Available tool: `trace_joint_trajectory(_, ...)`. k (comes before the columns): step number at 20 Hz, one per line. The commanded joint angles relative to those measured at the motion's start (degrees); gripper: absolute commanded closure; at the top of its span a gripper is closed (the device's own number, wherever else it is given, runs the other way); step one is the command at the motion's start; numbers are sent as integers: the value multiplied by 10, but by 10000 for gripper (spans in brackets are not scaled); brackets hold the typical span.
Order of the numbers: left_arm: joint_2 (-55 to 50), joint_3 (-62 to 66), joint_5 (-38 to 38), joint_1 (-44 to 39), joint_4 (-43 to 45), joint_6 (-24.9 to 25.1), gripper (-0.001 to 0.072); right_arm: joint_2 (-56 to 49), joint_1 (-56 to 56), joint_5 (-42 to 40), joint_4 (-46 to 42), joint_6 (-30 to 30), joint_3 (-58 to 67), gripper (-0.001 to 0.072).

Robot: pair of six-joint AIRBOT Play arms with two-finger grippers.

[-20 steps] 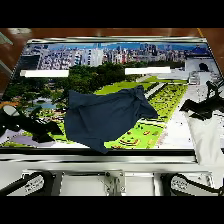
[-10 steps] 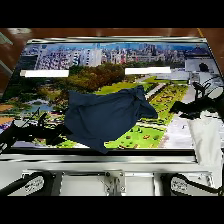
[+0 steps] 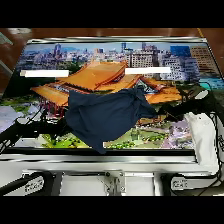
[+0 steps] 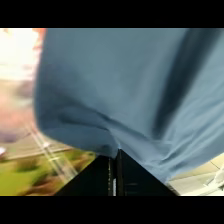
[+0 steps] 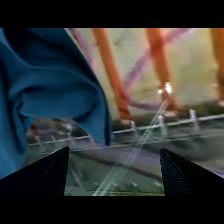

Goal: Fold the shirts.

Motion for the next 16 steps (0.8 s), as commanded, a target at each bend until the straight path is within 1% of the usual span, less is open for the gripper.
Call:
trace_joint_trajectory(1,12,20,-6,-1,-7,10,669,-56,1,-17,107,-56,0,34)
trace_joint_trajectory(4,31,35,-10,-1,-7,11,669,-68,1,-63,108,-51,0,39)
trace_joint_trajectory(5,36,40,-10,-1,-7,10,669,-70,1,-70,112,-48,0,134)
trace_joint_trajectory(7,39,54,-10,-1,-7,10,669,-73,1,-63,116,-48,0,421)
trace_joint_trajectory(8,40,63,-10,-1,-7,10,670,-72,0,-47,117,-52,0,562)
trace_joint_trajectory(9,41,75,-10,-1,-7,10,671,-68,0,-25,117,-65,0,633)
trace_joint_trajectory(11,49,110,-12,-1,-6,10,672,-40,0,15,127,-106,1,635)
trace_joint_trajectory(13,78,171,-29,-1,8,10,673,19,0,61,172,-185,12,636)
trace_joint_trajectory(14,102,217,-40,-1,26,8,674,59,0,76,195,-204,29,636)
trace_joint_trajectory(16,157,335,-55,0,73,8,674,148,0,73,209,-204,89,636)
